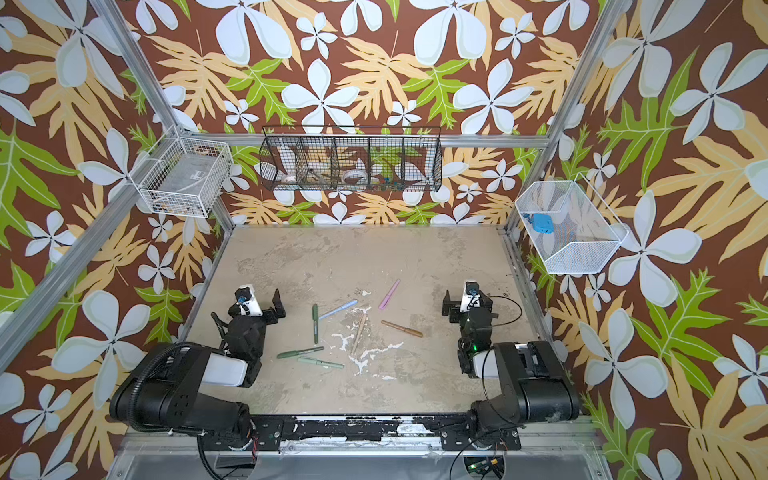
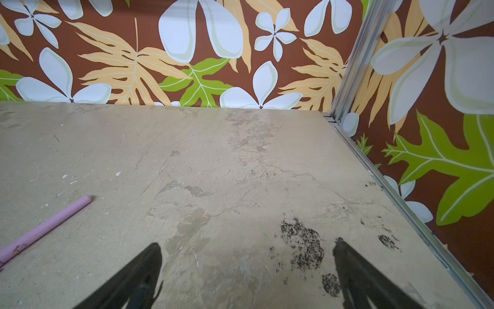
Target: Open the pen caps
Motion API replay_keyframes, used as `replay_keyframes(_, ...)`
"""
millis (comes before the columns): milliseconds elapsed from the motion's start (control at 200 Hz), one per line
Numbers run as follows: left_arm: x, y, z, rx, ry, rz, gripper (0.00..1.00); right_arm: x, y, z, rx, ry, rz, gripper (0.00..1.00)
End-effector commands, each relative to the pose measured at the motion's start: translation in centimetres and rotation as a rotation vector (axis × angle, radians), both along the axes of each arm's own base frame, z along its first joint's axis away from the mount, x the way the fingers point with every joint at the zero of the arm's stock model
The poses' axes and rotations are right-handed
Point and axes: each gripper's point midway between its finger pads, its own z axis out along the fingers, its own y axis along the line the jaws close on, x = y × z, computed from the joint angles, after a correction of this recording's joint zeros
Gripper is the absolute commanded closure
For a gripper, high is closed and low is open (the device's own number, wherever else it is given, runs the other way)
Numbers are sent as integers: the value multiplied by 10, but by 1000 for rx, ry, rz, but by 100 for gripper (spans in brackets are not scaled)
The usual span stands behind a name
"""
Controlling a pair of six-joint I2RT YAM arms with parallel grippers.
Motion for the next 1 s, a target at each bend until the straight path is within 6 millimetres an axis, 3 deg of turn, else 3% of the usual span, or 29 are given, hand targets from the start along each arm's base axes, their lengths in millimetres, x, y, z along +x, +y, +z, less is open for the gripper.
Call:
replay_keyframes(0,1,-1,9,1,-34,-5,0,2,2,8,2,-31,7,0)
replay_keyframes(866,5,-2,7,-9,-23,-28,0,2,1,9,1,-33,7,1)
replay_keyframes(911,3,4,10,-12,-35,7,4,1,0,8,-5,-31,-14,3)
replay_keyframes(966,3,14,14,-28,-28,77,4,0,-6,16,-19,-44,-80,3)
replay_keyframes(996,3,16,21,-24,-16,104,6,2,-5,29,-47,-60,-113,2)
